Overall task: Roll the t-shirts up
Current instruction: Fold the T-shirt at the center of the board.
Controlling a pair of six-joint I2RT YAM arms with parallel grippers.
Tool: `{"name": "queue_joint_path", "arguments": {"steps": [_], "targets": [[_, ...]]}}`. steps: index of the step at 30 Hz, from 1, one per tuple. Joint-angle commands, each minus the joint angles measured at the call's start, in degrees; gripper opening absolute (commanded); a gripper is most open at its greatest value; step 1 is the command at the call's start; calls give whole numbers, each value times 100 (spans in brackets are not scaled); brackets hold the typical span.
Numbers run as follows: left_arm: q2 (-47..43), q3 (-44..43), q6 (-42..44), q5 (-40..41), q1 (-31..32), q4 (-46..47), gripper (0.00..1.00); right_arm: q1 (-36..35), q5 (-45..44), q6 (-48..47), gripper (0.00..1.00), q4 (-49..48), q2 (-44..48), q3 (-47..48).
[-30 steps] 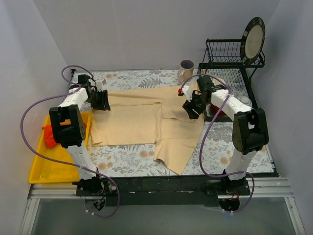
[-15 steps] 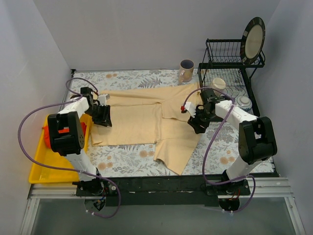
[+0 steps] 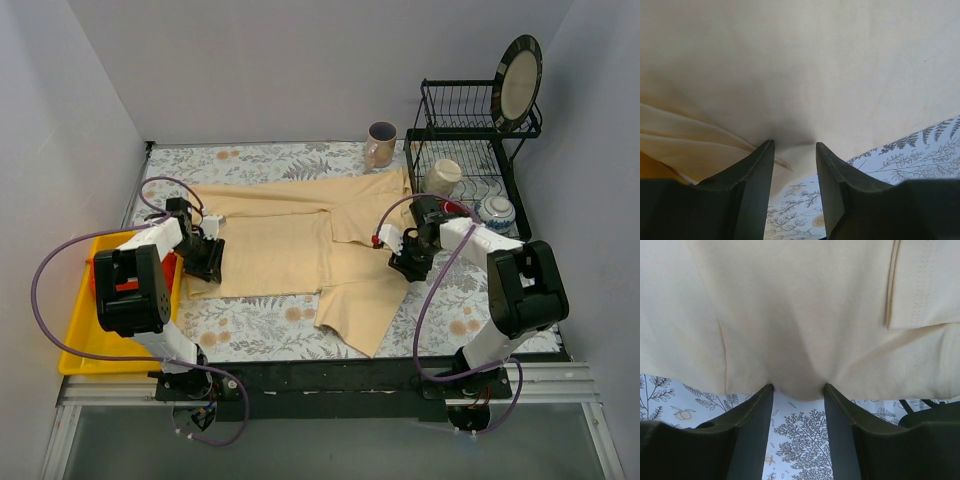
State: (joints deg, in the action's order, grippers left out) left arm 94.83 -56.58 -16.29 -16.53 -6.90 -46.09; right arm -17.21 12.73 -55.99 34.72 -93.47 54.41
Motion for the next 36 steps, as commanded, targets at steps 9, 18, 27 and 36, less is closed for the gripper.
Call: {"name": "queue_joint_path", "arguments": {"steps": [9, 18, 27, 36], "targets": [[-1369, 542, 662, 1265, 4, -269, 38, 868, -992, -501, 50, 53, -119, -440], [-1705, -212, 699, -146, 30, -639, 43, 983, -387, -413, 53, 771, -66, 287], [-299, -600, -119, -896, 819, -138, 39, 922, 406, -510, 56, 1494, 57, 931], [-287, 31, 221, 166, 909, -111, 33, 684, 651, 395, 57, 1125, -417, 1659]]}}
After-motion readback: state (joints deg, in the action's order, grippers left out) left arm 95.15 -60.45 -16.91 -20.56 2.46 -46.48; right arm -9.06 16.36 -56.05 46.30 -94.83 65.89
